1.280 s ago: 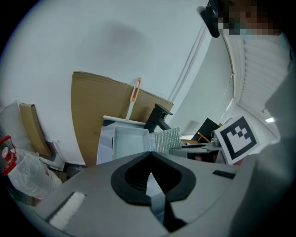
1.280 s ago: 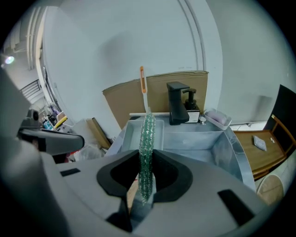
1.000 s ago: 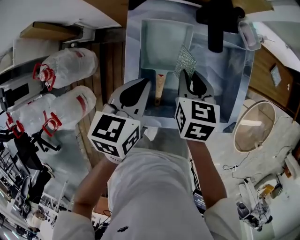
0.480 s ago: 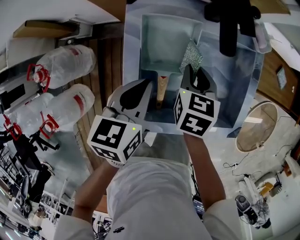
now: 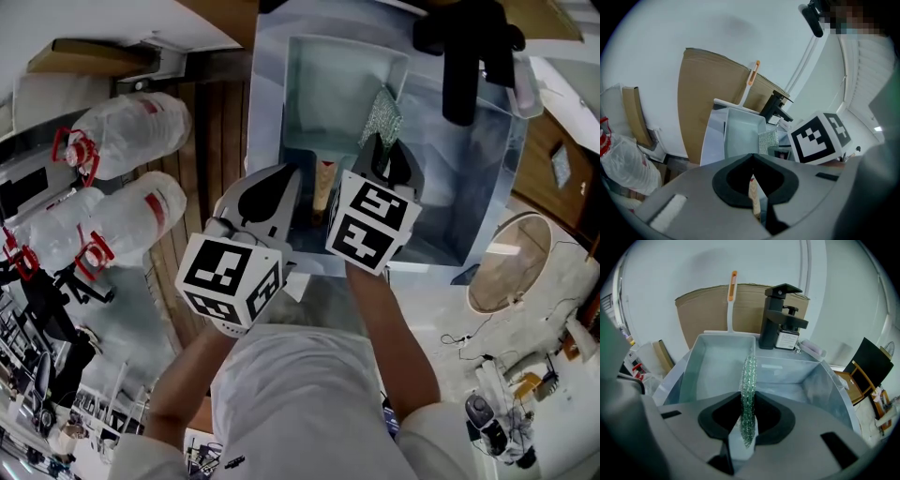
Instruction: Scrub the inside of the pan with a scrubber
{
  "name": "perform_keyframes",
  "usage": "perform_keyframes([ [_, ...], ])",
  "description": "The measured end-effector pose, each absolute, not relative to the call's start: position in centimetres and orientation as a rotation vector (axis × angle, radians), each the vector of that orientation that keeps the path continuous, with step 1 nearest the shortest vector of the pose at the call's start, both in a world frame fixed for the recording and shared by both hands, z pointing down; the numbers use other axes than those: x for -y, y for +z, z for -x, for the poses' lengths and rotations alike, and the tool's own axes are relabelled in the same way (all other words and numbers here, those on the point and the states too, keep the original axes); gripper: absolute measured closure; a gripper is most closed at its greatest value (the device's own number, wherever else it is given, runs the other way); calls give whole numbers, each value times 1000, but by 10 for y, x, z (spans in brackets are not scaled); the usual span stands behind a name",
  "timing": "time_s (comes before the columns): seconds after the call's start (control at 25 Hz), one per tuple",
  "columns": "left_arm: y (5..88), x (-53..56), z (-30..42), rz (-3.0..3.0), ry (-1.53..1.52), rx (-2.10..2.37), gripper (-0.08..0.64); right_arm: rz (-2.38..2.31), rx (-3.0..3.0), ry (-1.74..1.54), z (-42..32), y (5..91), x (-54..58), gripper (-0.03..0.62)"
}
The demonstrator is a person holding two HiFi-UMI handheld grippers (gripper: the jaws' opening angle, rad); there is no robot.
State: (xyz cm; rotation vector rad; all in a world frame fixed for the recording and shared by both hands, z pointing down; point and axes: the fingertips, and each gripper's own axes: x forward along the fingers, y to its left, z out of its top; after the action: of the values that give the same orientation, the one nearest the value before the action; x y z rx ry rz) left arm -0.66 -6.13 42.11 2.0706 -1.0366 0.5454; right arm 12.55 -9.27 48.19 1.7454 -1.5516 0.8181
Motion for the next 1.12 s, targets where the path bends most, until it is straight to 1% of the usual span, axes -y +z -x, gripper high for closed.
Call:
perform_keyframes([
  [0.4, 420, 63, 21, -2058, 522, 1071, 555, -1794, 1470, 871, -129, 483, 97, 528],
  [0.84, 411, 68, 26, -2068, 499, 1083, 555, -1841, 1480, 863, -137, 465, 130, 528],
  [1.12, 405, 72, 25, -2075, 477, 1089, 555, -1789, 1506, 857, -137, 462, 138, 528],
])
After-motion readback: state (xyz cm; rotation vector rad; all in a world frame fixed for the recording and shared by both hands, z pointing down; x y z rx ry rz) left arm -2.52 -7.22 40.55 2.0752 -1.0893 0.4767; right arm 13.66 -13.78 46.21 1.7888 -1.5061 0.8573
